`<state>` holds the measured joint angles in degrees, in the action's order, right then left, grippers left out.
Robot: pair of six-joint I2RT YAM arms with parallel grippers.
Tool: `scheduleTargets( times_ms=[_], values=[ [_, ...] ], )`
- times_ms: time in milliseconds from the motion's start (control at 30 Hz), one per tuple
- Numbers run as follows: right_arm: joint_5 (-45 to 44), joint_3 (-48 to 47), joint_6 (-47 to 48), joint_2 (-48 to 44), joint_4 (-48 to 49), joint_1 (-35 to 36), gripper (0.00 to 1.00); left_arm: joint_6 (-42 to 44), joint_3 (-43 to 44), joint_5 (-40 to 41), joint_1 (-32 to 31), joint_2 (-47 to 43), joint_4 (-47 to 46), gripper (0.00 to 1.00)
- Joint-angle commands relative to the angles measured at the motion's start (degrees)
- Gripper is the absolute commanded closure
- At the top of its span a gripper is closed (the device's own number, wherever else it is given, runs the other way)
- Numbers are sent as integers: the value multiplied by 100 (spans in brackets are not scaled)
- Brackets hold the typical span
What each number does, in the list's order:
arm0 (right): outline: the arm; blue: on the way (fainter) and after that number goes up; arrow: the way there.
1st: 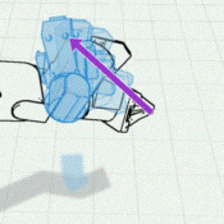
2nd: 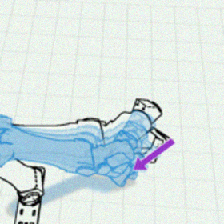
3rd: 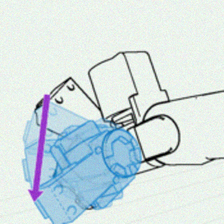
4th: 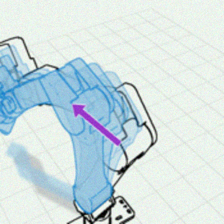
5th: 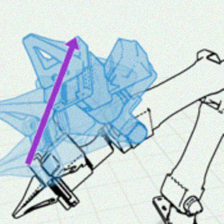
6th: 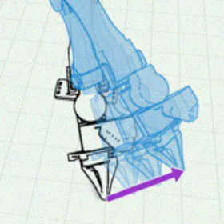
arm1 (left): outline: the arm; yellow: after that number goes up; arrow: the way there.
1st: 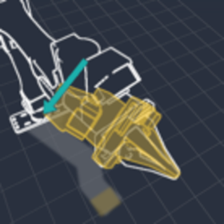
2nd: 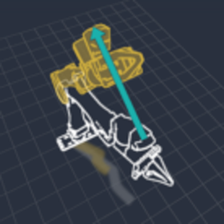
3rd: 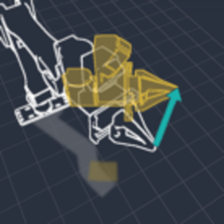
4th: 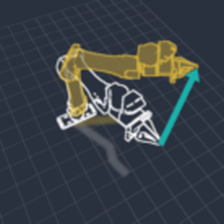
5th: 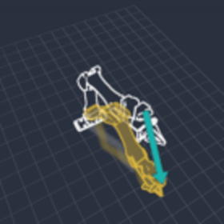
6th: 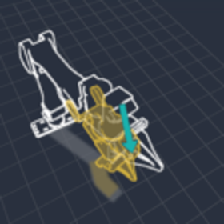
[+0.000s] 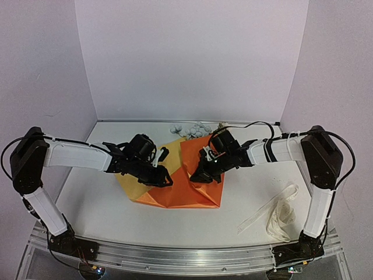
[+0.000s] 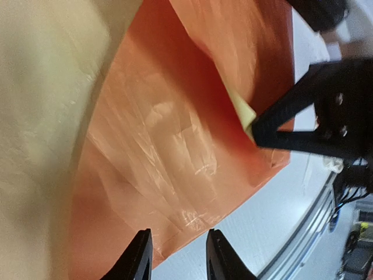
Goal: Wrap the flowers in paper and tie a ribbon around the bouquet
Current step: Fold the one-fourth-folded wrapping paper at the center of the board.
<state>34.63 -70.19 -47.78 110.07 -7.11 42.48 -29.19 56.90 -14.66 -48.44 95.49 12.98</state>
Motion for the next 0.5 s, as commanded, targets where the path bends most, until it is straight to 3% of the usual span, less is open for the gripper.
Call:
scheduleTargets(
  times_ms=[0, 233, 467],
  values=[
    [282, -21, 84, 141, 293, 6, 100, -102, 467, -729, 530, -96, -195, 62],
    [677, -136, 9, 214, 473, 6, 100, 476, 1282, -1236, 943, 724, -117, 43],
    [955, -214, -47, 271, 469, 6, 100, 724, 1860, -1366, 1028, 1441, -156, 39]
  ],
)
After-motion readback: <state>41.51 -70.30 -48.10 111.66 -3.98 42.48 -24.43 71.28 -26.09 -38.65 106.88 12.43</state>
